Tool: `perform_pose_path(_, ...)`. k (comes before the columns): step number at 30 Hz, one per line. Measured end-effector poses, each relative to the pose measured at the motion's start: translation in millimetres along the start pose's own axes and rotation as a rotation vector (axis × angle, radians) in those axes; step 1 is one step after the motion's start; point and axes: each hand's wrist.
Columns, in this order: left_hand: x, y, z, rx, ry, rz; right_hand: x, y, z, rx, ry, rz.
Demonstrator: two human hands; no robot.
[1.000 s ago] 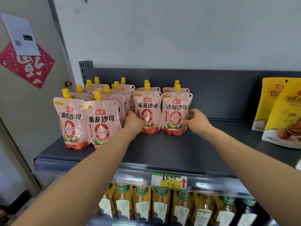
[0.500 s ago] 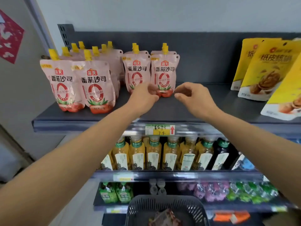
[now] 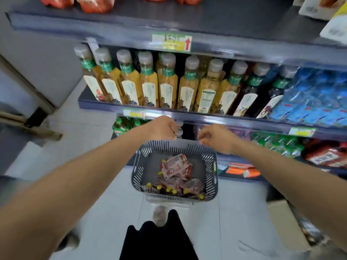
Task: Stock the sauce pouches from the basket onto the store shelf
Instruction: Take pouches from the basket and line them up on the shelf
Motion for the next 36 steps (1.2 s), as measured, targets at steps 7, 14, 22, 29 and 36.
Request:
perform_pose_path(7,-66,-22,102,-0.177,0.042,-0.135,55,-21,86,-0.213,0.016,0.072)
perform_pose_path(14,-127,-36,168,-0.24,-0.119,-0.215,82,-51,171,-0.318,-0.021,0.098)
perform_pose_path(22,-154,-49,208,-0.298,-0.244,-0.186,90,-87,234,-0.382,0.024,0.082)
perform_pose_path(29,-177,-66,232,-0.252,-0.248,-0.204,104,-101,261,-0.417,0.127,0.094)
perform_pose_path(36,-187,-82,235,-0.109,-0.157,-0.286,99,-111,255,-0.362,0.208,0.022)
Point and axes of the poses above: each hand's wrist, its own y-axis away from the middle knuckle, its own z-axis out of the palm, x = y × z, and after that the axes turned 12 degrees about -y, right-handed
